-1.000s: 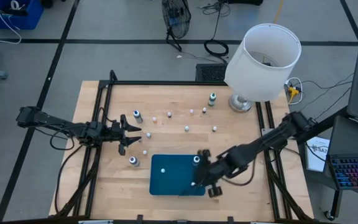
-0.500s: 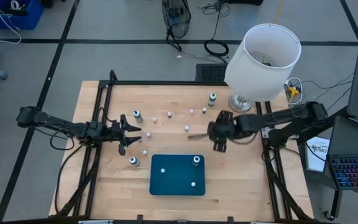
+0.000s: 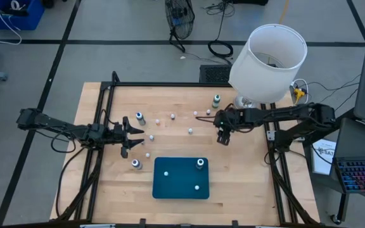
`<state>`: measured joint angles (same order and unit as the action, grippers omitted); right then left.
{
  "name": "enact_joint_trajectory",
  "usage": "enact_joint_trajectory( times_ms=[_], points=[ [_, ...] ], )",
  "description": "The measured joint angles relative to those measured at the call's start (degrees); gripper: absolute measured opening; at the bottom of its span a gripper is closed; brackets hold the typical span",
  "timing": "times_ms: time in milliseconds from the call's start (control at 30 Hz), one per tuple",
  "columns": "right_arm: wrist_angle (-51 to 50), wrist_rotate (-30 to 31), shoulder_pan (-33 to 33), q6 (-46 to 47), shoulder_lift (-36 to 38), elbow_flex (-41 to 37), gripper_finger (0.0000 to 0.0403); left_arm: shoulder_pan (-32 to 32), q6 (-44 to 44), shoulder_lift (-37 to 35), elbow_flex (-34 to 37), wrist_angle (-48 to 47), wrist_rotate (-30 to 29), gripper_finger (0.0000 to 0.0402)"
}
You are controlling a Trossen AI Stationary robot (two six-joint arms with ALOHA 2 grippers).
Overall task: Pick & Place food coloring
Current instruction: Put the right red food coloring bottle into the blue container
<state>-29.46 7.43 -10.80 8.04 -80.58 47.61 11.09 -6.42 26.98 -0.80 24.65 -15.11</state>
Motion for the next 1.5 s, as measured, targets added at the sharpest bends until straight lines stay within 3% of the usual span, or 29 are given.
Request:
enact_joint_trajectory(
  times_ms=[433, 833, 1133, 1500],
  points=[
    [3.41, -0.27, -0.01, -1.55, -7.22, -0.63, 0.021, 0.02, 0.0, 0.0, 0.0, 0.0, 0.0, 0.0186],
    [4.48, -0.22, -0.09, -2.56, -7.23, -0.63, 0.0199, 0.0, 0.0, 0.0, 0.0, -0.01, 0.0, 0.0187],
    [4.4, -0.22, -0.09, -2.78, -7.23, -0.63, 0.0163, 0.01, 0.0, 0.02, 0.0, -0.01, -0.02, 0.0186],
    [4.51, -0.22, -0.11, -3.22, -7.23, -0.55, 0.0075, 0.0, 0.0, 0.01, 0.0, 0.0, -0.01, 0.0186]
  ],
)
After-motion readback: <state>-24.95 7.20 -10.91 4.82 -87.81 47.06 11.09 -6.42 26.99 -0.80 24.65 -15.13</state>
